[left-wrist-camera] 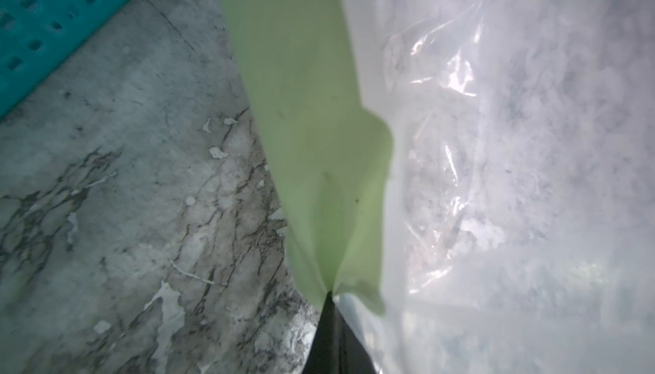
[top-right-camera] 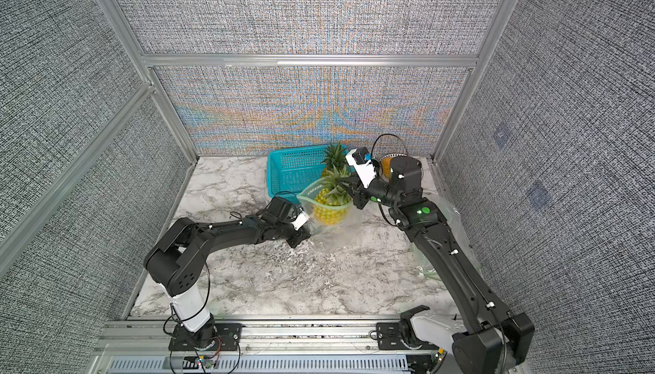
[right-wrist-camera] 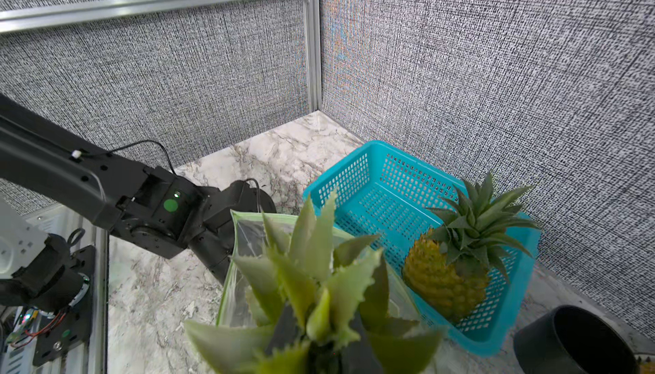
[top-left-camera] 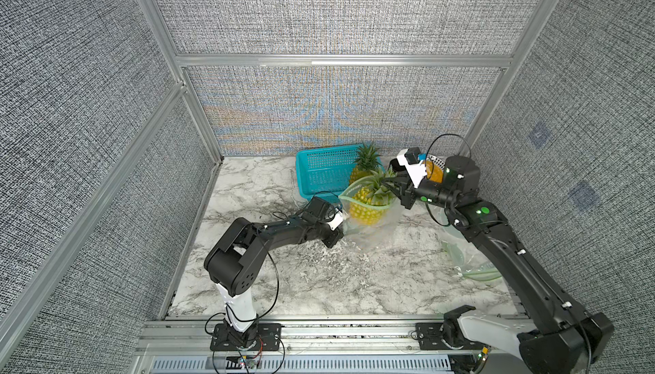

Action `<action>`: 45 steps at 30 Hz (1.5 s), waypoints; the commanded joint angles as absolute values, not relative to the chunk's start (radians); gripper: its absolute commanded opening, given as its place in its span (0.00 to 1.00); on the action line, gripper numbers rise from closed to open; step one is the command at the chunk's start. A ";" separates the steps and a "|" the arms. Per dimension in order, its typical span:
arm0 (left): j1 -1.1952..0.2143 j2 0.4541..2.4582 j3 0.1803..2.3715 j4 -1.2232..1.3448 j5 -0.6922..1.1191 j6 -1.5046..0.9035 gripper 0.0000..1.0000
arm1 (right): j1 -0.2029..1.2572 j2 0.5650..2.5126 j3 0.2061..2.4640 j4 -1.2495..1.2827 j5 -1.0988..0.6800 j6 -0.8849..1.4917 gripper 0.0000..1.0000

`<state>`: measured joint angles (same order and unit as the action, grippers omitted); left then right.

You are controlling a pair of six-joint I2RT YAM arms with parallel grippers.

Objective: Open the zip-top bag and take out the pineapple
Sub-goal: Pick up the pineapple from the zipper food storage bag.

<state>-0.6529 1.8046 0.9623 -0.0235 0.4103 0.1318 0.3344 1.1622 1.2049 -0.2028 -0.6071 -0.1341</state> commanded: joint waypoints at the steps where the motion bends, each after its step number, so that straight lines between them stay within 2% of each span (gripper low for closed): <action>1: -0.664 1.800 0.980 -0.087 0.369 0.168 0.00 | 0.329 1.145 1.240 -0.057 -0.623 -0.107 0.00; 21: -0.707 1.768 1.016 -0.206 0.292 0.204 0.00 | 0.292 1.090 1.376 0.056 -0.652 0.003 0.00; 34: -0.715 1.695 0.931 -0.221 0.268 0.176 0.00 | 0.275 1.120 1.457 0.174 -0.694 0.107 0.00; 45: -0.716 1.485 0.767 -0.157 0.240 0.043 0.00 | 0.271 1.173 1.471 0.257 -0.534 0.129 0.00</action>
<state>-0.7174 1.5288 0.7940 -0.1970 0.2565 0.0944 0.2699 1.1625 1.4540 0.1085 -0.6094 0.1207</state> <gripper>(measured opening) 0.051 0.149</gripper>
